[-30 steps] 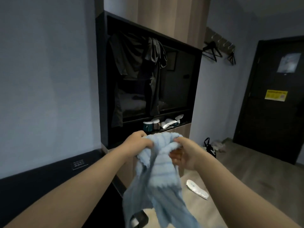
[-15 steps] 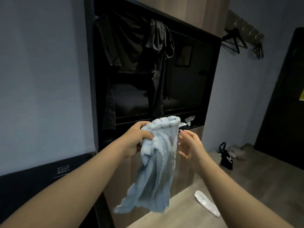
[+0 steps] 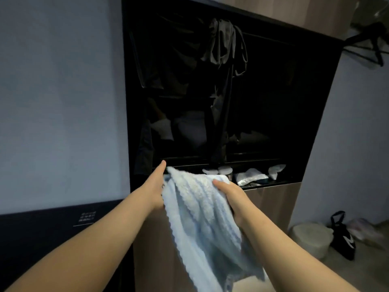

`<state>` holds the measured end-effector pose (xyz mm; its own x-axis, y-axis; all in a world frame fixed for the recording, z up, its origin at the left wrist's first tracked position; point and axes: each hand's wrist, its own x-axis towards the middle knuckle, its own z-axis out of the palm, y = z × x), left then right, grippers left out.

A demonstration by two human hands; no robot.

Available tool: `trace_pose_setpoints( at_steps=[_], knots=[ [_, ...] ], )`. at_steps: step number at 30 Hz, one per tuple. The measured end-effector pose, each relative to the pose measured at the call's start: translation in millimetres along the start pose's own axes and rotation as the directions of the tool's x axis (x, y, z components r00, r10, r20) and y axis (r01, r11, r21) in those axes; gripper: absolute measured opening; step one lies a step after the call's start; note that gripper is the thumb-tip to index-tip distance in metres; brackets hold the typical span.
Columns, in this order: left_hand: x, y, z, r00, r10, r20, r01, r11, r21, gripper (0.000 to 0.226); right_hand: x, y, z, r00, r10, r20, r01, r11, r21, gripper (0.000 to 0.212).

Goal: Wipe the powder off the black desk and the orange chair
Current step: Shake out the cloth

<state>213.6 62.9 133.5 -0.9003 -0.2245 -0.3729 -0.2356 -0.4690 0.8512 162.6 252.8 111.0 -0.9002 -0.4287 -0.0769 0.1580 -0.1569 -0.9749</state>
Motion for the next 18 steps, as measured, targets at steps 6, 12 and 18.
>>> trace_pose_setpoints(
  at_steps=[6, 12, 18],
  knots=[
    [25.8, -16.0, -16.2, 0.995, 0.004, 0.097, -0.045, 0.908, 0.417, 0.092, 44.6, 4.1, 1.8, 0.993, 0.053, 0.105, -0.049, 0.998, -0.038, 0.023],
    [82.3, -16.2, -35.2, 0.956, 0.265, 0.123, -0.235, 0.447, 0.863, 0.032, 102.3, 17.1, 15.8, 0.985, -0.054, 0.162, 0.14, 0.794, -0.591, 0.027],
    [141.3, 23.9, -59.7, 0.956, 0.261, 0.13, -0.276, 0.662, 0.697, 0.002, 174.1, 17.2, 18.6, 0.986, -0.159, 0.047, 0.16, 0.833, -0.53, 0.04]
  ],
)
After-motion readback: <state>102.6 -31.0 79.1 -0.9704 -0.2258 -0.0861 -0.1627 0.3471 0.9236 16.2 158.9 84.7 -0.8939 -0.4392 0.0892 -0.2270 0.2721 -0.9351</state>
